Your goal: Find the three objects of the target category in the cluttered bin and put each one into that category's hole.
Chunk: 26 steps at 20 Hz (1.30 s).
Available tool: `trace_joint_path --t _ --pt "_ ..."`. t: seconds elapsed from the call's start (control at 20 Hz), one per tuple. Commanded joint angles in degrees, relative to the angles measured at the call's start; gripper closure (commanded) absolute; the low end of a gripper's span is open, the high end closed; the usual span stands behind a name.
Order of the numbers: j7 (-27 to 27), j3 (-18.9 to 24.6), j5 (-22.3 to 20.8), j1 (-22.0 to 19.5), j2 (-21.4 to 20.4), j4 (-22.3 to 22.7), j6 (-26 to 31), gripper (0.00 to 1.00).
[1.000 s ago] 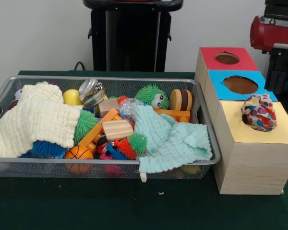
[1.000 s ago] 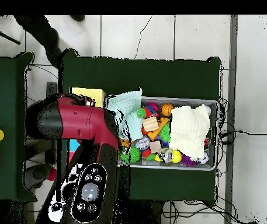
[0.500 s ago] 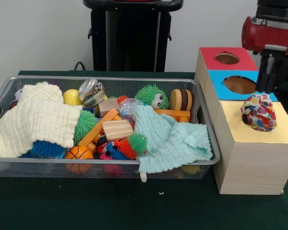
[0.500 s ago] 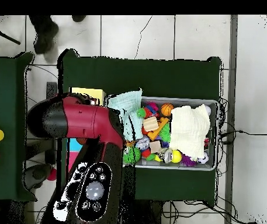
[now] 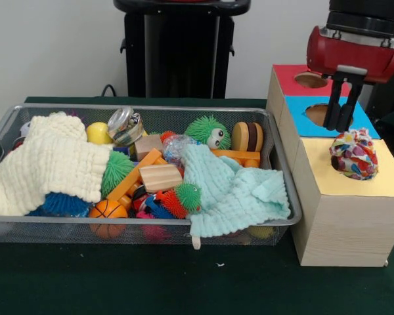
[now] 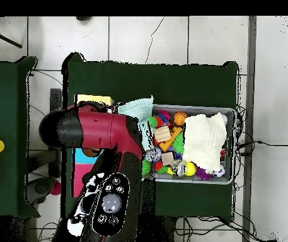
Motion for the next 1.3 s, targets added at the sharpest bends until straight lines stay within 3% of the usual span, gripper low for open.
trace_joint_path --t 0.05,0.45,1.3 --pt "3.82 7.29 -0.94 -2.21 1.05 5.5 3.44 1.0" --pt "5.23 8.52 0.55 -2.85 0.48 5.61 6.68 1.0" --pt "4.42 9.26 -0.87 -3.41 1.75 5.44 7.2 1.0"
